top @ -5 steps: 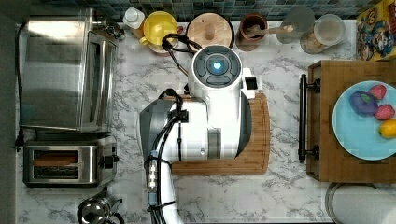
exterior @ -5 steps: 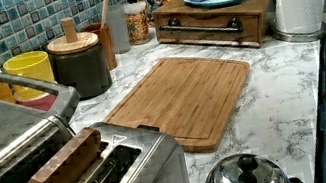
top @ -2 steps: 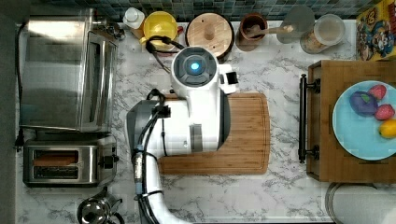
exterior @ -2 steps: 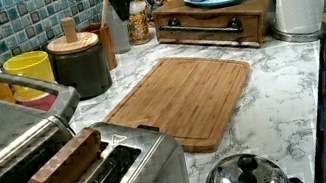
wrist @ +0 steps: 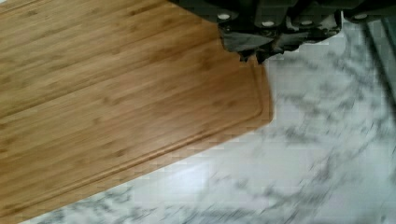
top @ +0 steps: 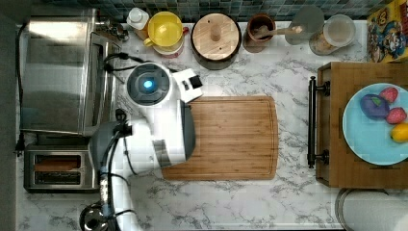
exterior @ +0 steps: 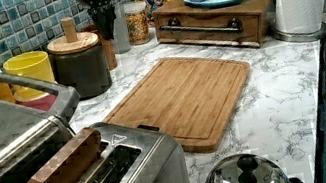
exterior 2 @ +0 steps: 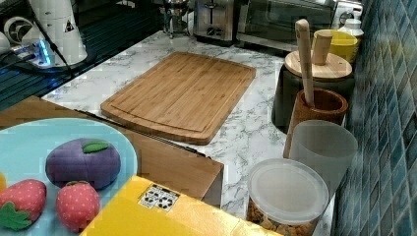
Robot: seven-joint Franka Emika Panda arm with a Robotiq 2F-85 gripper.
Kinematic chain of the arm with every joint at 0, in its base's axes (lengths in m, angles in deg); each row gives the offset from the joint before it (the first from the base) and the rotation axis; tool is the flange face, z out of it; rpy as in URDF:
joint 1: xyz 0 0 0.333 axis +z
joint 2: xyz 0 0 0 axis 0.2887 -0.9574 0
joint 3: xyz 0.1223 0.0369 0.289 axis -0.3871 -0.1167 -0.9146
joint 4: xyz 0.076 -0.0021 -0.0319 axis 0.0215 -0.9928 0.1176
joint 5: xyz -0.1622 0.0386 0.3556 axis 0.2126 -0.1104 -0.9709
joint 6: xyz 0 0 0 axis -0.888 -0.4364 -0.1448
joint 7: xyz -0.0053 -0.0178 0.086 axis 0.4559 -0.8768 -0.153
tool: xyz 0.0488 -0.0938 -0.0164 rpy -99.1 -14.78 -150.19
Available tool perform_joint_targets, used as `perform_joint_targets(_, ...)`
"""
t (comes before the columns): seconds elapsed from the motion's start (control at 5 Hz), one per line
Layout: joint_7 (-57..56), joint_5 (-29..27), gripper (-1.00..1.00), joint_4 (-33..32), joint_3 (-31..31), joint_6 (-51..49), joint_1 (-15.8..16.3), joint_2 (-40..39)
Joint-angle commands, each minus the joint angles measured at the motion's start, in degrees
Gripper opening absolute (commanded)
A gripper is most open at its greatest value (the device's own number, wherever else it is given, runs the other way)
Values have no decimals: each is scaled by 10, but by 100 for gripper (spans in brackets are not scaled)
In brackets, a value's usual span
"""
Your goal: Turn on the toaster.
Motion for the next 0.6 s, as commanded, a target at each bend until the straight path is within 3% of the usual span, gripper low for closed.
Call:
perform_joint_targets(0.2,-48,-66,-100,-73,-68,5,16,99)
perform_joint_targets(0.4,-73,-100,-100,-107,-78,24,30,127)
perform_joint_targets(0.6,-77,-93,-100,-88,-114,1,40,103)
